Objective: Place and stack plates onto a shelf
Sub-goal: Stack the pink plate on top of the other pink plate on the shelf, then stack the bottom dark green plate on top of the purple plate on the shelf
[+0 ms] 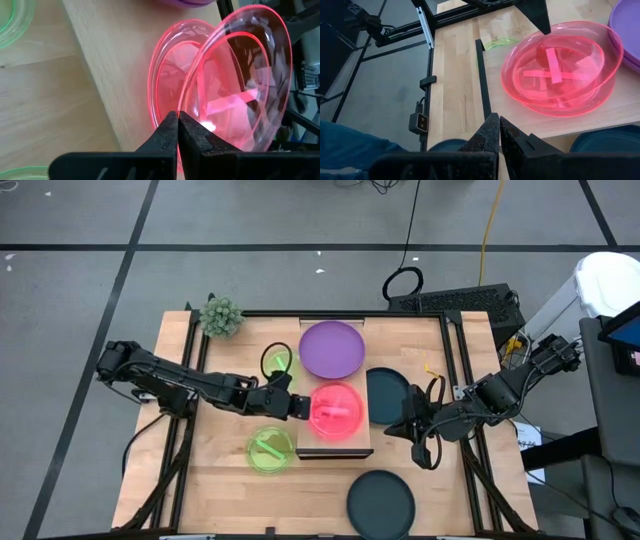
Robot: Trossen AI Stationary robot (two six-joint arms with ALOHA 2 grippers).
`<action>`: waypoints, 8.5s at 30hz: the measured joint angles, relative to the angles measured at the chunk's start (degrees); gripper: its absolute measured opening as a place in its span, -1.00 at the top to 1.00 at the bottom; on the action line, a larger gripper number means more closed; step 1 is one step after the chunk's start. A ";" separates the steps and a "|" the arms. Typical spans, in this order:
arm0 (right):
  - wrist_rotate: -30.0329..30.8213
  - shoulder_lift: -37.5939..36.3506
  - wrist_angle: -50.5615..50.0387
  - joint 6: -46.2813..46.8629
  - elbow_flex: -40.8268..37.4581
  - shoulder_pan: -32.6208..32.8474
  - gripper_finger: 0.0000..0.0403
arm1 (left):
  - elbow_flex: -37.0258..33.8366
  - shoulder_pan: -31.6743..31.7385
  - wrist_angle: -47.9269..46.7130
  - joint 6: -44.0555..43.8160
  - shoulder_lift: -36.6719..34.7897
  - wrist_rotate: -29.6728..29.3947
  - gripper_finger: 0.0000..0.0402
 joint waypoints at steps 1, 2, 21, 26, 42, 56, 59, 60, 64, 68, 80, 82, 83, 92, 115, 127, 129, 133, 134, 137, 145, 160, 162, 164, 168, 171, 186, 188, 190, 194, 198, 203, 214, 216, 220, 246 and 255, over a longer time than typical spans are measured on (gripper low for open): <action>0.00 0.00 0.02 0.00 0.00 0.00 1.00 | 0.00 0.00 -0.27 -0.51 0.00 -0.04 0.98; 0.00 0.00 0.02 0.00 0.00 0.00 1.00 | 0.00 0.00 -0.81 -1.12 0.00 -0.04 0.97; 0.00 0.00 0.00 0.00 0.00 0.00 1.00 | 0.00 0.02 -2.42 -3.97 0.00 -0.30 0.81; 0.00 0.00 0.00 0.00 0.00 0.00 1.00 | 0.00 0.02 -2.27 -3.93 0.00 -0.50 0.70; 0.00 0.00 0.01 0.00 0.00 -0.01 1.00 | -0.02 -0.04 -2.45 -3.13 -0.81 -0.52 0.36; 0.00 0.02 0.00 1.94 0.00 -0.02 1.00 | -0.04 -0.33 -3.47 -0.80 -2.92 -0.52 0.36; 0.00 0.01 -0.02 2.76 0.00 -0.02 1.00 | -0.04 -0.73 -3.37 -0.78 -3.62 -0.54 0.36; 0.00 0.00 -0.02 2.96 0.00 -0.02 1.00 | 0.02 -0.79 -3.32 -0.83 -3.65 -0.54 0.36; -0.09 0.02 -0.04 3.02 0.00 -0.02 1.00 | -0.02 -1.59 -3.96 -0.51 -4.43 -0.48 0.36; -0.13 0.02 -0.09 3.04 0.00 -0.02 1.00 | -0.07 -2.49 -6.55 -0.66 -5.88 -0.43 0.36; -0.18 0.02 -2.16 7.84 0.00 -0.02 1.00 | 0.03 -5.38 -16.77 -2.68 -10.77 0.07 0.36; -0.20 0.02 -3.68 11.41 0.00 -0.02 1.00 | -0.02 -5.80 -17.53 -2.59 -11.00 0.91 0.36; -0.22 0.02 -4.41 13.36 0.00 -0.02 1.00 | -0.02 -5.97 -17.74 -2.43 -11.02 1.41 0.36; -6.54 -0.02 -7.94 37.54 -2.59 1.09 0.99 | -0.02 -8.40 -21.01 0.04 -10.95 4.15 0.36; -18.05 0.00 24.29 72.50 -37.63 13.09 0.27 | -0.02 -13.77 -27.04 3.24 -10.93 7.62 0.36; -18.06 2.65 36.13 63.35 -45.46 13.18 0.31 | -0.02 -15.58 -27.06 4.21 -10.93 5.18 0.36; -18.01 3.59 37.04 62.11 -45.44 13.18 0.33 | -0.02 -15.58 -27.08 4.30 -10.93 4.97 0.36; -18.19 6.29 39.68 61.41 -45.44 13.18 0.35 | -0.02 -15.58 -27.08 4.49 -10.91 3.96 0.36; -18.21 6.98 40.18 61.42 -45.44 13.18 0.36 | -0.02 -15.58 -27.08 4.78 -10.91 3.82 0.36; -18.21 9.46 41.90 61.36 -45.42 13.18 0.37 | -0.02 -15.32 -27.08 5.82 -10.91 3.54 0.36; -18.19 15.59 46.78 62.01 -45.27 13.16 0.44 | -0.02 -14.19 -27.15 7.07 -10.91 3.52 0.36; -18.00 16.87 49.88 63.13 -45.37 13.16 0.97 | -0.02 -13.60 -27.21 9.63 -10.91 3.50 0.36; -18.01 16.87 50.26 64.42 -45.38 13.16 0.96 | -0.02 -13.22 -27.26 10.13 -10.91 3.50 0.36; -18.02 16.79 51.10 65.11 -45.39 13.16 0.97 | -0.02 -12.85 -27.26 10.80 -10.91 3.49 0.36; -18.03 15.80 52.14 66.00 -44.90 13.16 0.98 | -0.02 -12.20 -27.28 11.74 -10.91 3.46 0.36; -17.74 14.49 51.92 66.69 -43.82 13.15 0.99 | -0.02 -12.18 -27.28 12.70 -10.91 3.44 0.36; -17.96 9.00 44.94 68.07 -33.97 13.16 1.00 | -0.02 -8.65 -27.41 18.53 -10.91 3.44 0.36; -16.91 8.33 43.97 68.77 -32.47 13.16 1.00 | -0.02 -7.96 -27.41 19.78 -10.91 3.46 0.36; -13.10 7.83 43.84 68.93 -30.79 13.16 1.00 | -0.02 -7.36 -27.41 20.78 -10.91 3.46 0.36; -4.38 7.19 44.29 67.89 -26.32 13.14 1.00 | -0.02 -6.36 -27.41 22.43 -10.91 3.59 0.36; 2.87 7.23 43.30 67.46 -22.98 12.94 1.00 | -0.02 -5.56 -27.37 24.16 -10.91 3.65 0.36; 11.90 7.23 41.90 66.44 -19.34 11.32 1.00 | -0.02 -5.22 -27.32 27.03 -10.91 4.61 0.36; 11.87 3.95 38.21 65.07 -16.92 0.59 1.00 | -0.02 -5.22 -27.30 27.10 -10.91 6.80 0.36; 11.27 2.26 35.37 63.96 -16.92 -2.12 1.00 | -0.02 -5.22 -27.32 26.56 -10.91 6.80 0.36; 10.00 -1.41 28.47 59.17 -16.90 -8.06 1.00 | -0.02 -4.81 -27.39 25.80 -10.91 6.80 0.36; -6.59 -1.73 29.49 47.04 -16.96 -43.12 0.99 | -0.02 7.19 -27.88 32.27 -10.93 6.95 0.36; -13.46 2.21 32.67 49.44 -16.96 -46.45 0.99 | -0.02 7.91 -29.96 33.58 -10.93 7.07 0.36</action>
